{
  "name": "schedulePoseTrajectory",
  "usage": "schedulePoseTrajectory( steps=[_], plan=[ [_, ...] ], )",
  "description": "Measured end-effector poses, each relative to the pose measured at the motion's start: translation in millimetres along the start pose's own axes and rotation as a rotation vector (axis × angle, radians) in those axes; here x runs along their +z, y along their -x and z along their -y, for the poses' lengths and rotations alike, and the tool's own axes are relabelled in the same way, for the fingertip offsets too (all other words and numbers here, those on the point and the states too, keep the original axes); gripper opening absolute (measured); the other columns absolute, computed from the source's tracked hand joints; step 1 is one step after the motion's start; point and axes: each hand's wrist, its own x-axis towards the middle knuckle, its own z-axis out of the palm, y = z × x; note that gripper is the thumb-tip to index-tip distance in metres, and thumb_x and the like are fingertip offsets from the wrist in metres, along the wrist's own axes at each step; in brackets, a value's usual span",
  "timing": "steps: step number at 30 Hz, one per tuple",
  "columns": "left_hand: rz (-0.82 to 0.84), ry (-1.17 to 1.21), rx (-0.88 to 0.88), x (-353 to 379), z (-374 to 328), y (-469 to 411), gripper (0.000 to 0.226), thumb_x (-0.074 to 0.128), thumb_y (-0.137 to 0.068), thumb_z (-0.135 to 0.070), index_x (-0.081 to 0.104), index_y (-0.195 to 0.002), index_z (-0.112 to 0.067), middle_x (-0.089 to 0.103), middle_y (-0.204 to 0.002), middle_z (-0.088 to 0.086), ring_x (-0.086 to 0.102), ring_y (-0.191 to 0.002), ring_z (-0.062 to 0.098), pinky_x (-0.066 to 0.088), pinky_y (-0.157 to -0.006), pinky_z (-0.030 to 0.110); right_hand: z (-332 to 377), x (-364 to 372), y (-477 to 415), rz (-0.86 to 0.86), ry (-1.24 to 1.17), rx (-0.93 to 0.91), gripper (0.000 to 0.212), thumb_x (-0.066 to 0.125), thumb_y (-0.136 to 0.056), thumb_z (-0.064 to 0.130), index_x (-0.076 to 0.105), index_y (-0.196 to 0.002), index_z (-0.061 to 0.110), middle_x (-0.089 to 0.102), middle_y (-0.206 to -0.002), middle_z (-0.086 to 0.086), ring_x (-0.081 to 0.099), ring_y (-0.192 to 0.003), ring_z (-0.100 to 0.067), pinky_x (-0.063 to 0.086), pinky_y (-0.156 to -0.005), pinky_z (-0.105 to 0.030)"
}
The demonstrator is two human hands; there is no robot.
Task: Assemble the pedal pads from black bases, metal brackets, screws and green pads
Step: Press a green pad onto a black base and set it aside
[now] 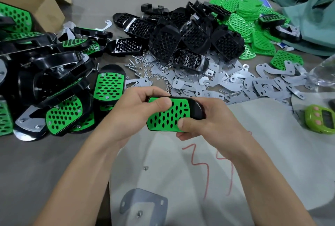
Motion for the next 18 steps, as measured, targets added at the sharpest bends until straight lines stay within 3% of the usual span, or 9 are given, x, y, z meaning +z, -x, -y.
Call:
schedulePoseTrajectory(
  steps=[4, 6, 8, 12, 15, 18],
  plan=[
    [-0.232, 0.188, 0.004, 12, 7, -1, 0.030, 0.069, -0.090, -0.006, 0.075, -0.065, -0.022, 0.070, -0.073, 0.006, 0.062, -0.075, 0.023, 0.050, -0.074, 0.036, -5, 14, 2, -0.129, -0.248, -0.074, 0.034, 0.074, -0.083, 0.003, 0.070, -0.115, 0.012, 0.076, -0.097, -0.016, 0.074, -0.084, -0.033, 0.063, -0.072, -0.040],
    [-0.272, 0.229, 0.004, 20, 11, 3, 0.029, 0.068, -0.091, -0.003, 0.074, -0.067, -0.020, 0.068, -0.073, 0.006, 0.061, -0.075, 0.023, 0.052, -0.073, 0.036, -10, 20, 5, -0.100, -0.348, -0.083, 0.035, 0.066, -0.090, -0.008, 0.065, -0.121, 0.010, 0.073, -0.107, -0.020, 0.073, -0.097, -0.035, 0.062, -0.078, -0.045],
    [-0.278, 0.243, 0.019, 24, 15, 6, 0.027, 0.069, -0.090, -0.003, 0.075, -0.070, -0.020, 0.069, -0.074, 0.004, 0.063, -0.073, 0.020, 0.054, -0.068, 0.030, -12, 19, 5, -0.114, -0.376, -0.086, 0.037, 0.060, -0.090, -0.014, 0.066, -0.121, 0.007, 0.072, -0.107, -0.023, 0.073, -0.099, -0.037, 0.062, -0.079, -0.048],
    [-0.243, 0.196, 0.016, 24, 20, 8, 0.029, 0.070, -0.090, -0.005, 0.077, -0.071, -0.027, 0.072, -0.074, -0.001, 0.064, -0.070, 0.012, 0.054, -0.064, 0.022, -10, 16, 5, -0.157, -0.380, -0.083, 0.038, 0.061, -0.086, -0.019, 0.069, -0.114, 0.004, 0.075, -0.096, -0.022, 0.075, -0.088, -0.039, 0.062, -0.070, -0.047],
    [-0.140, 0.227, -0.027, 17, 21, 8, 0.008, 0.072, -0.086, -0.014, 0.076, -0.084, -0.020, 0.074, -0.086, 0.004, 0.066, -0.079, 0.016, 0.055, -0.068, 0.024, -8, 14, 3, -0.185, -0.363, -0.082, 0.036, 0.062, -0.084, -0.019, 0.071, -0.108, 0.006, 0.076, -0.091, -0.018, 0.075, -0.083, -0.037, 0.062, -0.065, -0.043],
    [0.009, 0.319, -0.102, 9, 25, 12, 0.033, 0.071, -0.076, -0.018, 0.070, -0.109, -0.014, 0.076, -0.107, 0.013, 0.073, -0.092, 0.024, 0.061, -0.079, 0.032, -7, 9, 1, -0.212, -0.357, -0.083, 0.035, 0.063, -0.085, -0.018, 0.071, -0.108, 0.007, 0.077, -0.092, -0.017, 0.076, -0.084, -0.035, 0.062, -0.066, -0.043]
  ],
)
